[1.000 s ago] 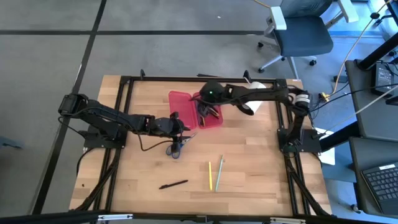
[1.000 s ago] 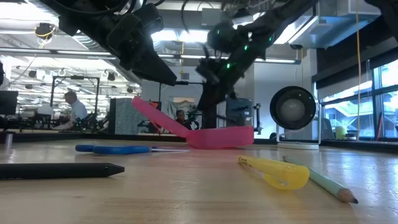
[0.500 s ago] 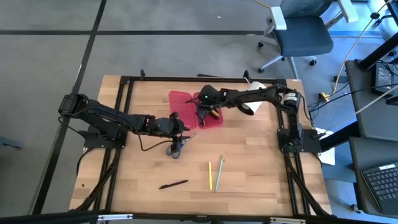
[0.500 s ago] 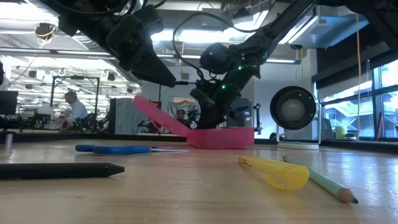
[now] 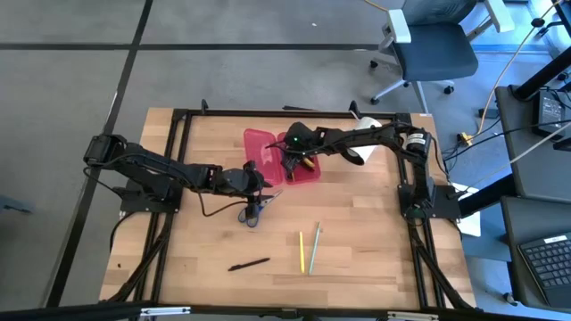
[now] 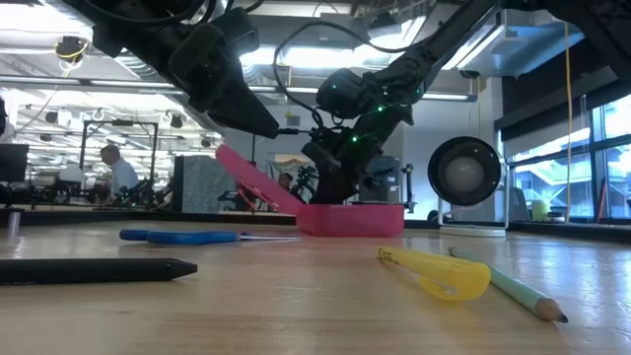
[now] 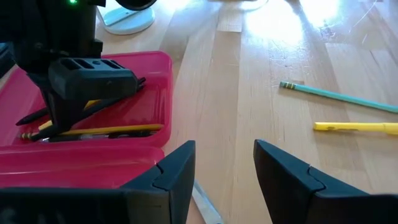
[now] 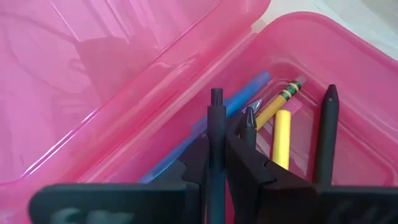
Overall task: Pick & place school supplies into a supply box
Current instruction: Put the black pen into the red supply box, then put the blue scissors into the red supply box
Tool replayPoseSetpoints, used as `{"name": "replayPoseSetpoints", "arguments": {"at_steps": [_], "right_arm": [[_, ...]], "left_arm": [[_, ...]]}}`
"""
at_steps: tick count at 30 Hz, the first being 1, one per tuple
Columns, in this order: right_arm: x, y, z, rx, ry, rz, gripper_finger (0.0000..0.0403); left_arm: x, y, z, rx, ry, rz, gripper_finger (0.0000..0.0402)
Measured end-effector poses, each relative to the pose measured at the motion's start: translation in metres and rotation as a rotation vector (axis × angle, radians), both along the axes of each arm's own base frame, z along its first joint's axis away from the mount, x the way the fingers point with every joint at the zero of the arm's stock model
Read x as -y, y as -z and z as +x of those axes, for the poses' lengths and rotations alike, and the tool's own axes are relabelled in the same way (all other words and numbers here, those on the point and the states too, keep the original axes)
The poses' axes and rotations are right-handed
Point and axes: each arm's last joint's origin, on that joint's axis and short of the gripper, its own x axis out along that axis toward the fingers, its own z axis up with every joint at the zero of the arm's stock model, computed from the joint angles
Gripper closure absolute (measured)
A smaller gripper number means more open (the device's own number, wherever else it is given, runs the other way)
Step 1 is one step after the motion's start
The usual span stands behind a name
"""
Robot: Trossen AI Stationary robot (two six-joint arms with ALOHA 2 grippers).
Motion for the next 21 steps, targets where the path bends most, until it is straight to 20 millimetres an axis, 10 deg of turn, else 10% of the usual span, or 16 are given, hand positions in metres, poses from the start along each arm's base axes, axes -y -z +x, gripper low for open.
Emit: {"name": "replayPoseSetpoints", "arguments": {"at_steps": [15,21], "right_arm": [[-0.001,-0.002,-0.002,-0.017,-0.018,-0.010,0.0276],[-0.003,-0.042,-0.012,0.032,-0.037,-0.049,0.0266]], "left_arm": [[0.000,0.000,0.000,0.014,-0.051,-0.087,0.0245],[0.001,-0.001,0.000,0.024,-0.050,-0.074,0.0245]]}}
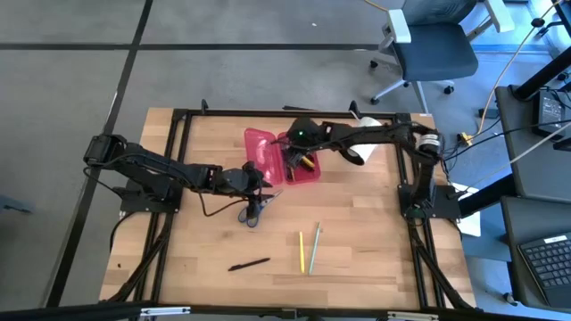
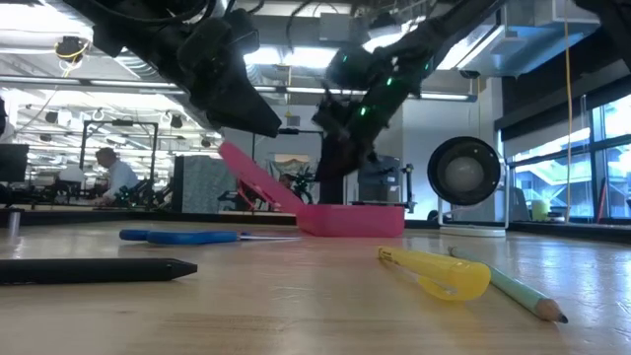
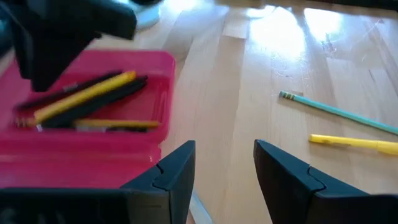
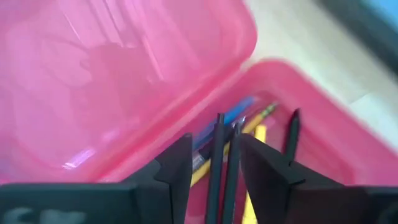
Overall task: Pick & place school supplies into a supply box
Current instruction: Put the blue scissors into the red supply box
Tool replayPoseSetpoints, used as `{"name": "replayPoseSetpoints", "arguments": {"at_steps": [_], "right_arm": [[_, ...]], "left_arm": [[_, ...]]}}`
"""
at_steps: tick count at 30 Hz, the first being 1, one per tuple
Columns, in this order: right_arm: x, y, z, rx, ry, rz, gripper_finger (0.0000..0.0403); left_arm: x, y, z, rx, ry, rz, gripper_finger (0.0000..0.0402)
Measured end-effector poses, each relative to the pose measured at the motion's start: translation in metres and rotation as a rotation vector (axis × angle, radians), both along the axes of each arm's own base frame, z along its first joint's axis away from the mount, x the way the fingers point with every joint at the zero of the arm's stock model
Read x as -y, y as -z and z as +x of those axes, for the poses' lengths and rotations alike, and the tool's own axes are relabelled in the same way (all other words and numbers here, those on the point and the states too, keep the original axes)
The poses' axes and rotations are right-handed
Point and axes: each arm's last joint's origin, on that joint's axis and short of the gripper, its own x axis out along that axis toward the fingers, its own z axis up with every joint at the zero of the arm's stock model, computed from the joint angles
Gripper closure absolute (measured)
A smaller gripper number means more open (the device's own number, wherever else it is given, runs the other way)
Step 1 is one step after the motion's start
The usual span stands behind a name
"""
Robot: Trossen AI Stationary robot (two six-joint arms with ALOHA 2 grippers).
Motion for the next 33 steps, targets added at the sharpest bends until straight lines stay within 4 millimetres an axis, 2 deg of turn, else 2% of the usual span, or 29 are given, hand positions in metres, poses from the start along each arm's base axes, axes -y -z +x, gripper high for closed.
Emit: {"name": "replayPoseSetpoints", "arguments": {"at_steps": [5,10,13,17,23,27,33], "right_arm": [[-0.013,-0.036,-0.014,0.008,-0.039,-0.026,0.0266],[-0.037,-0.049,-0.029,-0.094,-0.086,0.000,0.0266],[-0.048,-0.049,-0.037,-0.189,-0.076,-0.018,0.0266],[-0.067,-0.044,-0.047,-0.349,-0.040,-0.062,0.0266],[-0.099,-0.040,-0.062,-0.553,-0.045,-0.111,0.0266],[-0.120,-0.036,-0.067,-0.545,-0.115,-0.127,0.0266],[-0.137,-0.026,-0.091,-0.378,-0.182,-0.098,0.0266]], "left_arm": [[0.018,-0.004,0.000,0.028,0.120,0.164,0.0245],[0.045,-0.018,0.002,0.051,0.227,0.243,0.0245],[0.062,-0.027,-0.001,-0.017,0.194,0.231,0.0245],[0.077,-0.032,-0.012,-0.160,0.062,0.198,0.0245],[0.088,-0.023,-0.027,-0.268,-0.119,-0.003,0.0246],[0.089,-0.009,-0.028,-0.327,-0.204,-0.040,0.0256],[0.090,0.011,-0.020,-0.374,-0.296,-0.074,0.0273]]}}
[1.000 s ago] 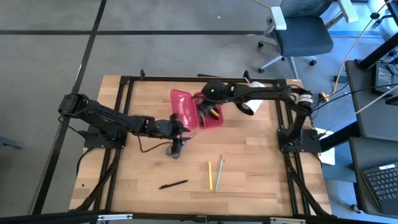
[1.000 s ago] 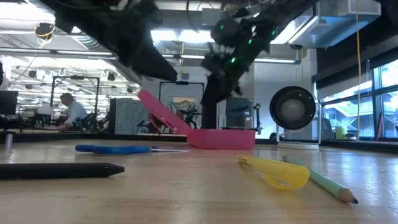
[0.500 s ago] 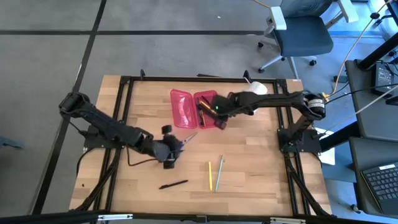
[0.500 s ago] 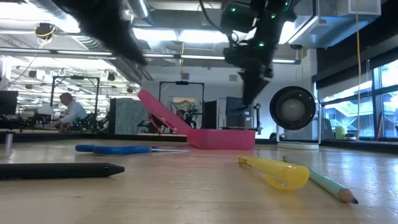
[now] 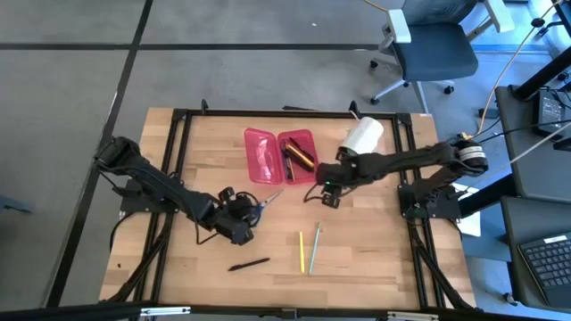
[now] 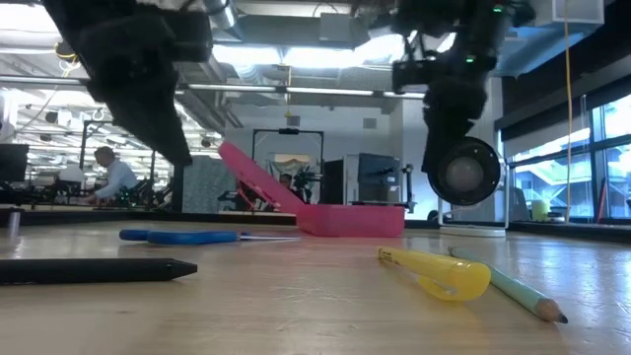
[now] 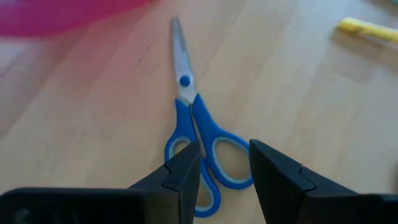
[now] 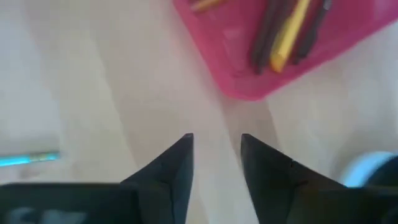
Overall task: Pick & place school supplies into a supply box
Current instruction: Put the blue scissors into the red supply box
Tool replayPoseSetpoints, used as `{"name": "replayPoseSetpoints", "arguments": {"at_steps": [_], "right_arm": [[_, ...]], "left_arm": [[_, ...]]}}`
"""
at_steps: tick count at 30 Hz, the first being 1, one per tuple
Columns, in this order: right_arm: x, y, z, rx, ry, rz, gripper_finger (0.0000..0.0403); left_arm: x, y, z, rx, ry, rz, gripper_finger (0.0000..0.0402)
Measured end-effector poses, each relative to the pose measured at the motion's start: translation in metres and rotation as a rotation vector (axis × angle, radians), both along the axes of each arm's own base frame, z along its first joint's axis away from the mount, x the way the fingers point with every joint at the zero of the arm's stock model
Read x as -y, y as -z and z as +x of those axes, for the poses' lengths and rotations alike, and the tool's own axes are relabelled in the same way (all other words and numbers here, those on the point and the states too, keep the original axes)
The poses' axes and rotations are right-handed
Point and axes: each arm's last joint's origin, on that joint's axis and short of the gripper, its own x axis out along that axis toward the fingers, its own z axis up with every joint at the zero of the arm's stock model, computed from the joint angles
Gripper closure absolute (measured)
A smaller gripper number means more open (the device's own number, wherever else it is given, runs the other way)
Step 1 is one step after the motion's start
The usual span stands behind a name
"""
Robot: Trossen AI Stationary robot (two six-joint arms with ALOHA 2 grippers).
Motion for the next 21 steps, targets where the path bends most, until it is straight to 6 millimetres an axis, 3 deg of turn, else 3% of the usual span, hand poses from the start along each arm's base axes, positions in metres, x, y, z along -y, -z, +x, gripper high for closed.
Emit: {"name": "replayPoseSetpoints", "arguments": {"at_steps": [11,21], "right_arm": [[-0.002,0.017,-0.041,0.215,-0.008,0.080,0.0266],[-0.001,0.024,-0.046,0.237,-0.054,0.050,0.0266]], "left_arm": [[-0.015,0.019,0.011,-0.069,-0.114,-0.075,0.0277],[-0.017,0.018,0.012,-0.082,-0.082,-0.052,0.0276]]}}
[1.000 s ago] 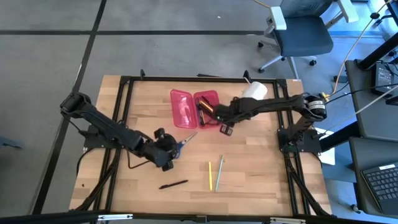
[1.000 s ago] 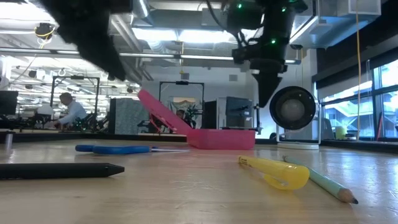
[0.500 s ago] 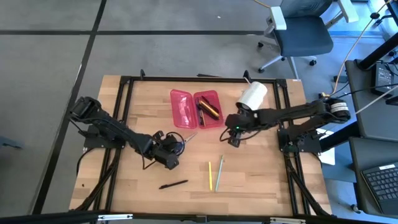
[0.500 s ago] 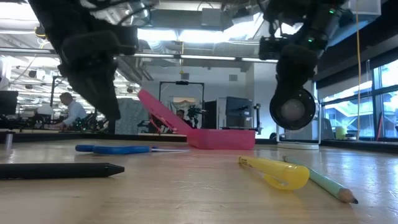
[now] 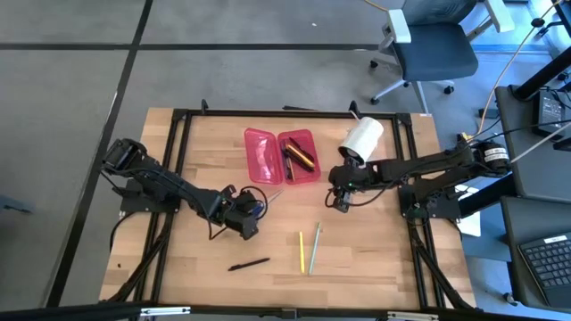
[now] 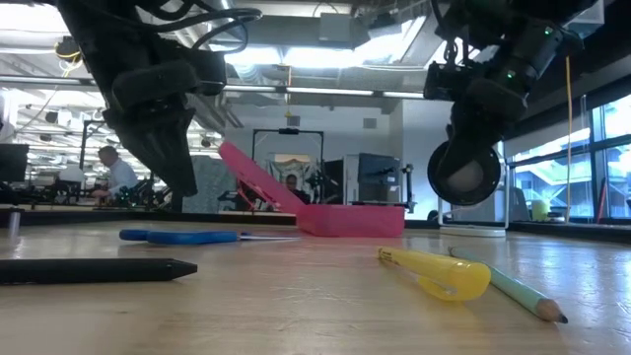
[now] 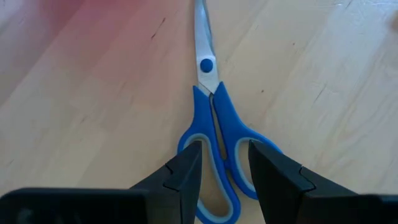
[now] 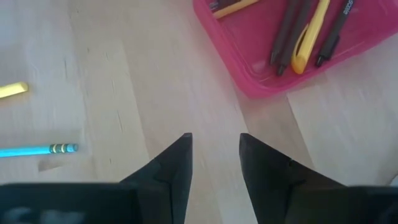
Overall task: Pick & place school supplies into a supply box
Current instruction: Put the blue scissors into the red supply box
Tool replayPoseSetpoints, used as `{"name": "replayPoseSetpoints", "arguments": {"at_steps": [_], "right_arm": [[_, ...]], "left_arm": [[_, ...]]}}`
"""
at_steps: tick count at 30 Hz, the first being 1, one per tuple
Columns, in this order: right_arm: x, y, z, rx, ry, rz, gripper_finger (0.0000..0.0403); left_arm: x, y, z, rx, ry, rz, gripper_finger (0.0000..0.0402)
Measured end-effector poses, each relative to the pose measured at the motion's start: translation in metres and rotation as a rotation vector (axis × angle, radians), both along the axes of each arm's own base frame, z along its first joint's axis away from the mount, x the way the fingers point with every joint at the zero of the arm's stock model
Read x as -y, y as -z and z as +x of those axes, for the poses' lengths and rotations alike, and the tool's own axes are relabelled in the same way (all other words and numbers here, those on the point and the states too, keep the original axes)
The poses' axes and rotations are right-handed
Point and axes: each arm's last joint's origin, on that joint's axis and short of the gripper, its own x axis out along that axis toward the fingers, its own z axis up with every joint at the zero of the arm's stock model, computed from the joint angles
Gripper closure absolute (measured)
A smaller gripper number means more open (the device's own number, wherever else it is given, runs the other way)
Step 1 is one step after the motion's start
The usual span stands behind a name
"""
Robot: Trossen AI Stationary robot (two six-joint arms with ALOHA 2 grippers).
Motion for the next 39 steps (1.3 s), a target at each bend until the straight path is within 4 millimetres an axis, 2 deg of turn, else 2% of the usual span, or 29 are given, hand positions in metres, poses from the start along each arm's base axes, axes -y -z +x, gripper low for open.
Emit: {"name": "replayPoseSetpoints", "arguments": {"at_steps": [5,12,16,20,25,39], "right_arm": [[0.000,0.000,0.000,0.004,0.000,0.000,0.0266],[0.000,0.000,0.000,0.000,-0.021,-0.015,0.0266],[0.000,0.000,0.000,-0.001,-0.022,-0.015,0.0266],[0.000,0.000,0.000,-0.002,-0.023,-0.016,0.0266],[0.000,0.000,0.000,-0.002,-0.023,-0.017,0.0266],[0.000,0.000,0.001,0.002,-0.038,-0.028,0.0266]], "left_arm": [[0.000,0.000,0.000,0.004,-0.021,-0.022,0.0268],[0.001,0.001,-0.001,-0.007,-0.028,-0.070,0.0213],[0.003,0.001,-0.001,-0.015,0.005,-0.061,0.0198],[0.006,0.001,-0.002,-0.013,0.010,-0.088,0.0197],[0.004,0.002,0.000,-0.005,-0.072,-0.148,0.0203],[-0.003,0.034,0.010,-0.124,-0.112,-0.152,0.0225]]}}
